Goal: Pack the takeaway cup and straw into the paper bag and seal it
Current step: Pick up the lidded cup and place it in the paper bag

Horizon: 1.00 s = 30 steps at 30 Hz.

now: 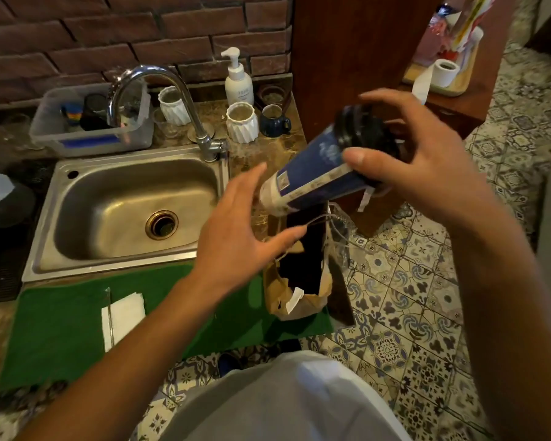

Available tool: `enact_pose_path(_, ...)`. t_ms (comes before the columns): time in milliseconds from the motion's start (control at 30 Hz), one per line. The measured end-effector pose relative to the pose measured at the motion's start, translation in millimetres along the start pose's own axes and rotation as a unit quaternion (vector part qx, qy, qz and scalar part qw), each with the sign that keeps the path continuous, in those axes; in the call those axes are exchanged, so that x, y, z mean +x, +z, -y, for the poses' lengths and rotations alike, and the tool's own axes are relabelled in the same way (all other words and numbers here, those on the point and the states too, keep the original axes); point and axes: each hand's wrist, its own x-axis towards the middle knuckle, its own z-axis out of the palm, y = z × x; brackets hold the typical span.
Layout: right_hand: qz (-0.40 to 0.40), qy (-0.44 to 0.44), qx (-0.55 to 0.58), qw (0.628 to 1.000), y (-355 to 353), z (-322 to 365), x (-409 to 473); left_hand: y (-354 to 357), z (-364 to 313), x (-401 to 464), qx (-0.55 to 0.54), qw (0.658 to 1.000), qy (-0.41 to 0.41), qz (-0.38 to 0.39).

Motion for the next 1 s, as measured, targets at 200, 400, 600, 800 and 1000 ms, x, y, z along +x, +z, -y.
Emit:
enact_pose_path(200,-0.121,0.046,0.057,0.990,2,-25,-21,37,24,-14,0.113,0.986,-0.072,0.099)
enact_pose_path(400,-0.097,0.044,0.042,0.993,12,-28,-34,43,33,-11,0.146,0.981,-0.090,0.089)
enact_pose_path(600,-0.133,0.037,0.057,0.989,0,-22,-49,39,41,-11,-0.031,0.982,-0.183,0.046)
enact_pose_path(800,-0.053,0.011,0.010,0.999,-5,-15,-54,45,50,-19,-0.121,0.967,-0.223,0.004)
enact_pose_path(1000,0.052,-0.005,-0.113,0.992,30,-18,-41,45,57,-24,-0.210,0.957,-0.202,0.008)
